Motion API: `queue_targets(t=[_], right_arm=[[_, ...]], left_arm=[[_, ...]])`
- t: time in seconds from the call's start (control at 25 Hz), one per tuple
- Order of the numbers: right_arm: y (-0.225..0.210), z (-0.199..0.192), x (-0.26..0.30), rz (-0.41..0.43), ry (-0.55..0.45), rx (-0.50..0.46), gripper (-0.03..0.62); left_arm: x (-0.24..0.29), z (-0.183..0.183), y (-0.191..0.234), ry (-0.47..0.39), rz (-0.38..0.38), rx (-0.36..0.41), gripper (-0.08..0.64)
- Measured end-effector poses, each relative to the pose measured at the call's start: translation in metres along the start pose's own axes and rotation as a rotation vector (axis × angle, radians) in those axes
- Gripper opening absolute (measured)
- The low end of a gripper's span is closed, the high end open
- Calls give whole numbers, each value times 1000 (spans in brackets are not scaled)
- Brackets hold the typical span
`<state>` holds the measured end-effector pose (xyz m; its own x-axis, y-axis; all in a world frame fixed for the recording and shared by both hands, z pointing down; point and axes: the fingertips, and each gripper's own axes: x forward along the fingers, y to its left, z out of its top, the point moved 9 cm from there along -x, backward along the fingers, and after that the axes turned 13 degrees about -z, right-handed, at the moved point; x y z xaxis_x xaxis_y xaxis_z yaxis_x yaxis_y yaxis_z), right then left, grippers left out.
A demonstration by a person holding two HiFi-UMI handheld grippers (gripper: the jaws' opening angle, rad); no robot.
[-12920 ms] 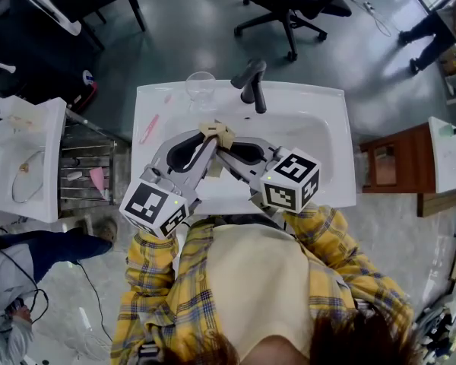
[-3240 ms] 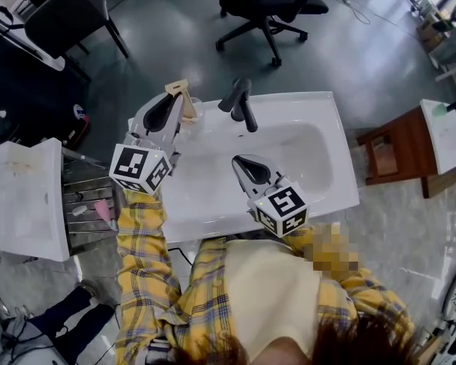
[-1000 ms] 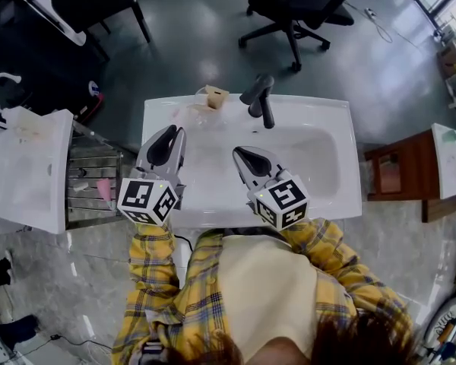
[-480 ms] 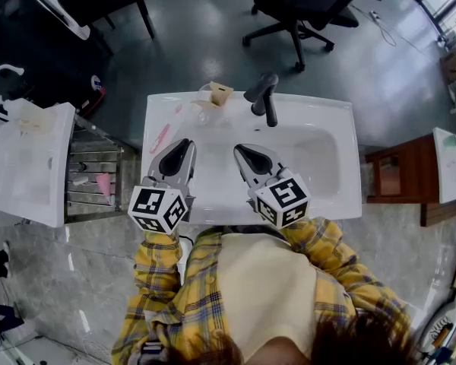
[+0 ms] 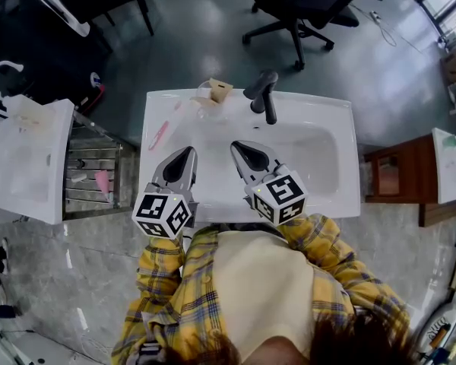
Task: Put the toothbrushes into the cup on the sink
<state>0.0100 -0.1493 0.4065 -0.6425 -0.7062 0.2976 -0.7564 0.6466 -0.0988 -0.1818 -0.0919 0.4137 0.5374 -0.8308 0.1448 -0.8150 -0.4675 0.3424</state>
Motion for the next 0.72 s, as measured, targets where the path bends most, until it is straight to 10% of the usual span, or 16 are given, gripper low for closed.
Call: queue_targets(t=[0.72], right_arm=[[1,-7,4,-18,47,6,14]], left_arm=[[0,-15,-7,49,26,-23,6]])
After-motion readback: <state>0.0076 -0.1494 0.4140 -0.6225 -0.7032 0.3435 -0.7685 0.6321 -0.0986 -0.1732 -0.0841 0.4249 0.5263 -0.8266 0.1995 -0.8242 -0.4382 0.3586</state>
